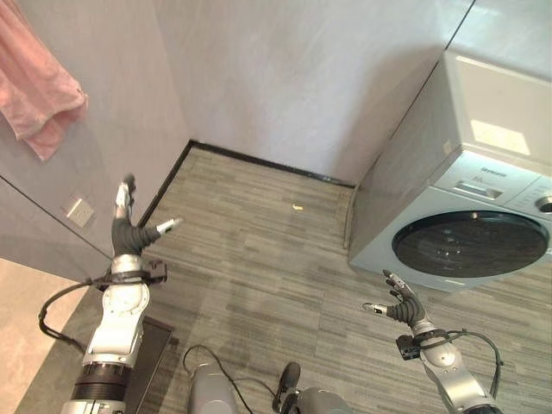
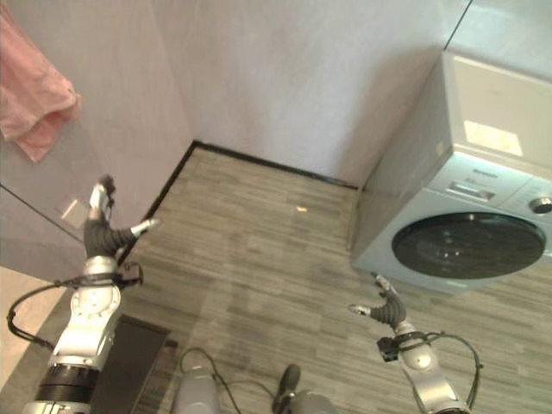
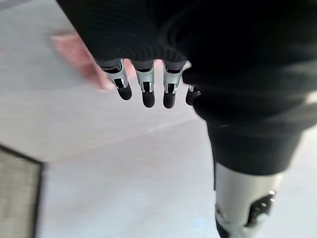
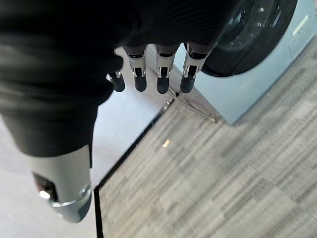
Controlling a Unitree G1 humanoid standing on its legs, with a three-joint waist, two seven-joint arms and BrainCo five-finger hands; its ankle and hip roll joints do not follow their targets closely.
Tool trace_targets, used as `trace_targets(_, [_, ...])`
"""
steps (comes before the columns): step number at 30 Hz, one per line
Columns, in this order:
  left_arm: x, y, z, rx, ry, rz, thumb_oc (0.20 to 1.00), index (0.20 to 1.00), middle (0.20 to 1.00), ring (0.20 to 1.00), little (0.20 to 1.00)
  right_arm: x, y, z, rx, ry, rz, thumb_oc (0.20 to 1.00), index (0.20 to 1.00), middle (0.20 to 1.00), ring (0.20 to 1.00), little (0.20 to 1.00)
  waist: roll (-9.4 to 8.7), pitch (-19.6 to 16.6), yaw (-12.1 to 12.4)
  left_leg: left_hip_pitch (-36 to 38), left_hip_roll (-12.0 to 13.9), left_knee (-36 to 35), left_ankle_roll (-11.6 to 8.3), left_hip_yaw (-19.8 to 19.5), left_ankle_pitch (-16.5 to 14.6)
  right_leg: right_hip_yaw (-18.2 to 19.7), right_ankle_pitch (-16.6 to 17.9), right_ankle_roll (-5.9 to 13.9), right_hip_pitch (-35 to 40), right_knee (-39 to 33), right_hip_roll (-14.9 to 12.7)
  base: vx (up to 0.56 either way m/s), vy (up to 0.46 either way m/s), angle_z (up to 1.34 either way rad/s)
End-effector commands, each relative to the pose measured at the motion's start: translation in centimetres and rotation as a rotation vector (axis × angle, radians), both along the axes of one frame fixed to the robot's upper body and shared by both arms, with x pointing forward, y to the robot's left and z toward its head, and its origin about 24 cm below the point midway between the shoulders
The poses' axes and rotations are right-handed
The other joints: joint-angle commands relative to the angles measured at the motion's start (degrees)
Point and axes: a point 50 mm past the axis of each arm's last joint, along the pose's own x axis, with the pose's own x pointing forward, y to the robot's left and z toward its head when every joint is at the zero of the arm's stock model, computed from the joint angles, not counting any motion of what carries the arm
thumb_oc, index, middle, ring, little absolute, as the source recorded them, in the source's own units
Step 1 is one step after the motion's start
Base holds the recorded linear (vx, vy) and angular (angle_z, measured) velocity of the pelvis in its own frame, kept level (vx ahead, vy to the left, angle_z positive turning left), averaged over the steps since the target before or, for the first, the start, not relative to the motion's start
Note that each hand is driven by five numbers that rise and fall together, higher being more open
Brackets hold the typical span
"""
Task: Put brush and paste in cup on sink, flatten towel.
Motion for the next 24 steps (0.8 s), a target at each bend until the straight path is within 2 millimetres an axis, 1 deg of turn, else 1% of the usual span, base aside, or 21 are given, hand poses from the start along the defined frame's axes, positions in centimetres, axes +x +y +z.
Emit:
trace_targets(1, [0.0, 0.1, 2.8, 0.060, -0.129, -0.011, 1.000, 1.000, 1.000, 1.000, 1.000, 0.5, -0.2, 1.7, -0.019, -0.082, 0.047, 1.000, 1.000, 1.000, 1.000, 1.000, 2.03, -1.12, 2.20, -1.70, -2.39, -8.92, 1.68, 0.13, 6.71, -0.65, -2.50, 6.92, 7.60, -0.77, -0.88, 0.25, 0.024, -0.20])
trace_targets(2, [0.0, -0.1, 2.9, 0.069, -0.129, -0.020, 1.000, 1.000, 1.000, 1.000, 1.000, 0.4, 0.1, 1.7, -0.020, -0.082, 0.060, 1.000, 1.000, 1.000, 1.000, 1.000, 2.06, -1.30, 2.24, -1.19, -2.40, -13.46, 1.01, 1.52, 9.36, -0.63, -3.00, 7.02, 8.67, -0.94, -0.65, 0.36, 0.040, -0.38])
trace_targets(3, [0.0, -0.3, 3.0, 0.075, -0.132, -0.025, 1.000, 1.000, 1.000, 1.000, 1.000, 0.5, 0.2, 1.8, -0.016, -0.086, 0.065, 1.000, 1.000, 1.000, 1.000, 1.000, 2.39, -1.53, 2.06, -1.95, -1.83, -15.42, 0.82, 3.48, 10.34, -0.92, -3.13, 7.13, 9.19, -0.95, -0.20, 0.55, 0.042, -0.35])
trace_targets(4, [0.2, -0.6, 3.0, 0.089, -0.127, -0.036, 1.000, 1.000, 1.000, 1.000, 1.000, 0.6, 0.8, 1.8, -0.008, -0.091, 0.082, 1.000, 1.000, 1.000, 1.000, 1.000, 2.43, -2.21, 1.70, -2.01, -1.42, -18.71, 0.25, 7.02, 11.03, -0.48, -4.75, 7.34, 11.32, -0.89, 0.43, 0.56, 0.055, -0.16])
trace_targets(6, [0.2, -0.6, 3.0, 0.111, -0.122, -0.034, 1.000, 1.000, 1.000, 1.000, 1.000, 0.9, 1.6, 1.9, -0.008, -0.092, 0.123, 1.000, 1.000, 1.000, 1.000, 1.000, 2.68, -2.91, 2.38, -1.44, -1.05, -18.15, 0.97, 9.95, 13.12, -0.25, -6.09, 7.09, 13.36, -0.48, 1.55, 0.56, 0.071, -0.10])
trace_targets(7, [-0.1, -0.1, 2.7, 0.120, -0.109, -0.012, 1.000, 1.000, 1.000, 1.000, 1.000, 1.5, 2.7, 2.0, -0.011, -0.099, 0.165, 1.000, 1.000, 1.000, 1.000, 1.000, 2.21, -4.33, 3.12, -0.11, -1.22, -17.39, 2.60, 9.68, 12.32, 1.14, -8.62, 7.23, 14.69, 0.91, 1.60, 0.58, 0.126, -0.42])
trace_targets(9, [-0.3, 0.1, 2.7, 0.135, -0.105, -0.007, 1.000, 1.000, 1.000, 1.000, 1.000, 2.0, 3.7, 2.1, -0.007, -0.107, 0.195, 1.000, 1.000, 1.000, 1.000, 1.000, 0.66, -4.65, 4.00, -0.03, -1.81, -13.52, 4.22, 10.16, 9.70, 2.80, -9.49, 7.73, 14.66, 5.85, -0.08, 0.52, 0.143, -0.66])
trace_targets(10, [-0.4, 0.2, 2.7, 0.135, -0.106, -0.004, 1.000, 1.000, 1.000, 1.000, 1.000, 2.1, 4.1, 2.1, -0.003, -0.113, 0.202, 1.000, 1.000, 1.000, 1.000, 1.000, -0.57, -4.67, 4.19, 0.66, -2.62, -11.94, 4.49, 10.34, 7.32, 3.29, -8.70, 9.03, 14.34, 10.06, -1.63, 0.30, 0.095, -0.74])
trace_targets(11, [-0.4, 0.2, 2.7, 0.137, -0.106, -0.003, 1.000, 1.000, 1.000, 1.000, 1.000, 2.1, 4.2, 2.1, -0.001, -0.113, 0.202, 1.000, 1.000, 1.000, 1.000, 1.000, -0.80, -4.63, 4.26, 0.67, -2.77, -11.66, 4.60, 10.53, 6.97, 3.42, -8.98, 9.24, 14.21, 10.49, -1.97, 0.28, 0.126, -0.50])
trace_targets(12, [-0.4, 0.3, 2.7, 0.135, -0.105, 0.002, 1.000, 1.000, 1.000, 1.000, 1.000, 2.3, 4.6, 2.1, 0.007, -0.117, 0.209, 1.000, 1.000, 1.000, 1.000, 1.000, -1.48, -4.32, 4.43, 1.22, -3.45, -10.61, 5.94, 11.11, 5.14, 3.93, -6.87, 10.70, 12.87, 15.17, -3.60, 0.31, 0.235, -0.26])
trace_targets(13, [-0.6, 0.3, 2.4, 0.124, -0.100, 0.003, 1.000, 1.000, 1.000, 1.000, 1.000, 2.2, 5.1, 2.0, 0.014, -0.117, 0.221, 1.000, 1.000, 1.000, 1.000, 1.000, -2.32, -4.12, 4.31, 3.11, -5.51, -10.25, 8.37, 11.42, 2.11, 4.66, 0.37, 14.11, 10.07, 24.40, -6.11, 0.31, 0.236, -0.01])
trace_targets(14, [-0.6, 0.3, 2.4, 0.124, -0.099, 0.003, 1.000, 1.000, 1.000, 1.000, 1.000, 2.2, 5.1, 2.0, 0.014, -0.116, 0.221, 1.000, 1.000, 1.000, 1.000, 1.000, -2.39, -4.17, 4.39, 3.11, -5.63, -10.25, 8.54, 11.56, 1.96, 4.83, 0.29, 14.19, 9.87, 24.72, -6.31, 0.31, 0.248, 0.05])
trace_targets(15, [-0.7, 0.3, 2.3, 0.121, -0.095, 0.002, 1.000, 1.000, 1.000, 1.000, 1.000, 2.2, 5.0, 2.1, 0.011, -0.117, 0.220, 1.000, 1.000, 1.000, 1.000, 1.000, -2.19, -3.99, 4.14, 4.24, -6.23, -10.35, 9.42, 11.17, 0.93, 4.80, 3.82, 14.51, 8.18, 30.09, -6.98, 0.09, 0.094, 0.17])
trace_targets(16, [-0.7, 0.3, 2.3, 0.121, -0.095, 0.002, 1.000, 1.000, 1.000, 1.000, 1.000, 2.2, 5.0, 2.1, 0.010, -0.116, 0.220, 1.000, 1.000, 1.000, 1.000, 1.000, -2.21, -4.03, 4.17, 4.18, -6.31, -10.37, 9.55, 11.25, 0.88, 4.91, 3.70, 14.51, 7.88, 30.51, -7.13, 0.14, 0.140, 0.17])
trace_targets(17, [-0.8, 0.3, 2.3, 0.122, -0.094, 0.004, 1.000, 1.000, 1.000, 1.000, 1.000, 2.3, 5.0, 2.3, 0.006, -0.125, 0.217, 1.000, 1.000, 1.000, 1.000, 1.000, -1.41, -3.55, 3.83, 5.01, -5.89, -10.31, 10.53, 11.37, 1.17, 4.94, 6.60, 14.51, 5.54, 34.30, -6.42, 0.12, 0.125, 0.24])
trace_targets(18, [-0.8, 0.3, 2.2, 0.125, -0.090, 0.007, 1.000, 1.000, 1.000, 1.000, 1.000, 2.5, 4.9, 2.6, 0.009, -0.140, 0.211, 1.000, 1.000, 1.000, 1.000, 1.000, -0.67, -2.90, 3.46, 6.17, -5.79, -10.42, 11.05, 10.55, 0.59, 5.18, 7.23, 14.51, 3.15, 38.44, -6.02, 0.22, 0.184, 0.20])
trace_targets(19, [-0.9, 0.3, 1.8, 0.130, -0.071, 0.011, 1.000, 1.000, 1.000, 1.000, 1.000, 2.6, 5.0, 2.7, 0.014, -0.153, 0.203, 1.000, 1.000, 1.000, 1.000, 1.000, -0.11, -2.61, 3.16, 7.45, -5.86, -10.61, 11.64, 10.29, -0.47, 4.39, 7.89, 14.51, 1.14, 40.90, -7.27, 0.27, 0.168, 0.22])
trace_targets(21, [-0.9, 0.4, 1.6, 0.128, -0.063, 0.021, 1.000, 1.000, 1.000, 1.000, 1.000, 2.7, 5.0, 3.1, 0.016, -0.171, 0.203, 1.000, 1.000, 1.000, 1.000, 1.000, 0.25, -2.36, 2.20, 11.10, -7.02, -12.66, 11.86, 8.60, -1.21, 3.70, 5.87, 13.97, -1.72, 38.51, -9.02, 0.34, 0.098, 0.26])
trace_targets(22, [-1.0, 0.4, 1.6, 0.128, -0.063, 0.020, 1.000, 1.000, 1.000, 1.000, 1.000, 2.7, 4.8, 3.4, 0.013, -0.183, 0.207, 1.000, 1.000, 1.000, 1.000, 1.000, 0.46, -2.31, 1.93, 12.69, -7.40, -13.77, 11.47, 7.33, -1.40, 3.04, 4.37, 13.20, -3.21, 34.73, -9.69, 0.43, -0.008, 0.51])
trace_targets(23, [-1.2, 0.6, 1.3, 0.117, -0.057, 0.028, 1.000, 1.000, 1.000, 1.000, 1.000, 2.6, 4.6, 3.8, 0.024, -0.196, 0.211, 1.000, 1.000, 1.000, 1.000, 1.000, 0.52, -2.38, 1.86, 13.59, -7.63, -14.08, 10.90, 5.89, -1.93, 3.06, 2.45, 12.12, -4.48, 28.92, -10.25, 0.49, -0.075, 0.64])
trace_targets(24, [-1.1, 0.5, 0.9, 0.111, -0.045, 0.027, 1.000, 1.000, 1.000, 1.000, 1.000, 2.4, 3.8, 4.5, 0.043, -0.219, 0.196, 1.000, 1.000, 1.000, 1.000, 1.000, 0.84, -2.36, 0.81, 14.75, -8.08, -14.31, 10.25, 3.04, -2.47, 4.82, 2.03, 11.41, -5.48, 22.69, -9.53, 0.46, -0.087, 0.72])
